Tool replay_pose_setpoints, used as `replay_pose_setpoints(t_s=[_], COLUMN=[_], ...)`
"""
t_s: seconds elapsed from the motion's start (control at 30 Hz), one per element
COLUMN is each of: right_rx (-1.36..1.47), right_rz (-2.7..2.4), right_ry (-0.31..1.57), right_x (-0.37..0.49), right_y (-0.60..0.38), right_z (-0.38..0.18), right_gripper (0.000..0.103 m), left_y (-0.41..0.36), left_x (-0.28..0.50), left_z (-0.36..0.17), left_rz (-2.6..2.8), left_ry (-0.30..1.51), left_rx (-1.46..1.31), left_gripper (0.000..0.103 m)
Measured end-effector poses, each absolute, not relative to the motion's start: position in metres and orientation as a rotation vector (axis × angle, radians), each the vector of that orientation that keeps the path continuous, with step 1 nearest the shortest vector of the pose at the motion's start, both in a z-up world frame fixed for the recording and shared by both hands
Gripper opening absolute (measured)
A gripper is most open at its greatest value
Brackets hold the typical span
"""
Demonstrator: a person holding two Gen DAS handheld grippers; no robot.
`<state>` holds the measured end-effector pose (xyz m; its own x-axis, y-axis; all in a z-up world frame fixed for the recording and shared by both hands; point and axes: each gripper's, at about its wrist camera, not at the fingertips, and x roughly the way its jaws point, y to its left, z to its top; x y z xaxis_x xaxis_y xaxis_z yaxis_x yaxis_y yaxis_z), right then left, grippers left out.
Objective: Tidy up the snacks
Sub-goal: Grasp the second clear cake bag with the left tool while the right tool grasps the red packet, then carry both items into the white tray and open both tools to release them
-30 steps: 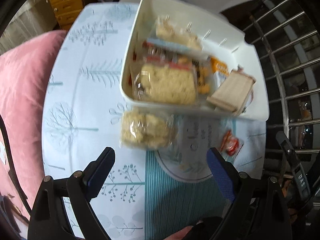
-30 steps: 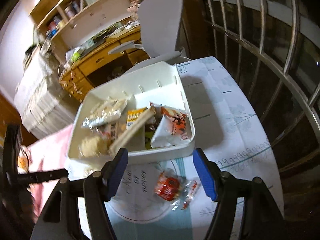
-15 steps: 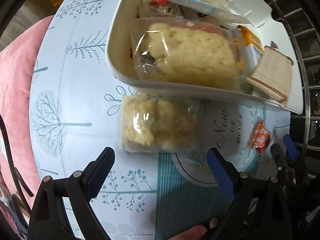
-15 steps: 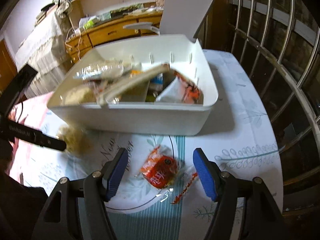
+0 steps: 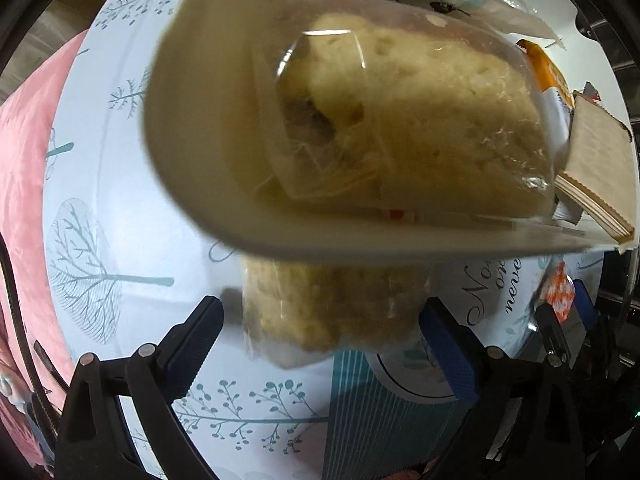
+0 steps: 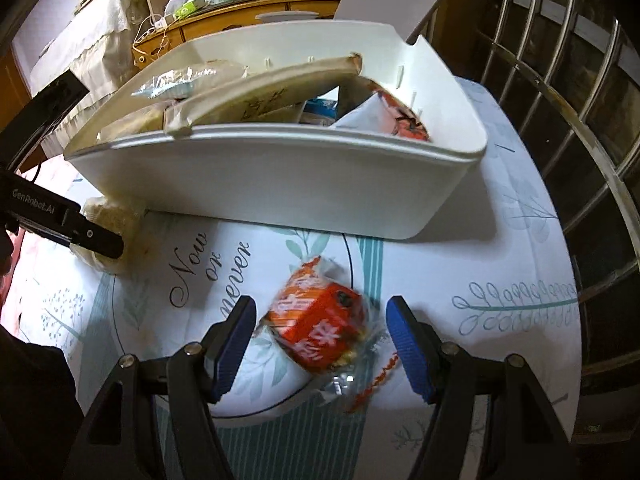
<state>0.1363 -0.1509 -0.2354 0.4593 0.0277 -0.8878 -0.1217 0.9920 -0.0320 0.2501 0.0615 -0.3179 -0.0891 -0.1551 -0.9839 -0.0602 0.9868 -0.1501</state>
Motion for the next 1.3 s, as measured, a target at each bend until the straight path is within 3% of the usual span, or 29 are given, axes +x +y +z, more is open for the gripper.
replay_pose_setpoints(t_s=[0.23, 0.33, 0.4, 0.6, 1.0, 1.3], right_rx=[-0.106, -0.094, -0.09, -0.104, -0.036, 0.029], right_rz=[0.089, 0.094, 0.085, 0.079, 0.063, 0.081], right_ry=[1.075, 1.098, 1.094, 1.103, 1.116, 1.05], right_x=[0.14, 0.141, 0.14, 0.136, 0.118, 0.102], right_y=[-0.15, -0.15, -0.15, -0.147, -0.153, -0.156], right_z=[-0.239, -0.244, -0.244, -0.243, -0.232, -0.197], right_gripper=[0.067, 0.063, 0.062, 0.059, 0.055, 0.055], left_y=[0.049, 0.043, 0.038, 0.028, 0.039, 0.047], left_x=[0.261, 0.266, 0.266, 0.262, 0.249, 0.251], left_z=[-0.322, -0.32, -0.317, -0.314, -0.289, -0.238], left_rz=[-0.072, -0.048, -0.053, -0.048, -0.026, -0.093], left_ry=[1.636, 1.619, 1.601, 1.585, 1.609, 1.566], left_rx=[-0.123, -0.098, -0.079, -0.073, -0.081, -0.092], left_gripper=[0.099, 0.093, 0.081, 0.074, 0.072, 0.072])
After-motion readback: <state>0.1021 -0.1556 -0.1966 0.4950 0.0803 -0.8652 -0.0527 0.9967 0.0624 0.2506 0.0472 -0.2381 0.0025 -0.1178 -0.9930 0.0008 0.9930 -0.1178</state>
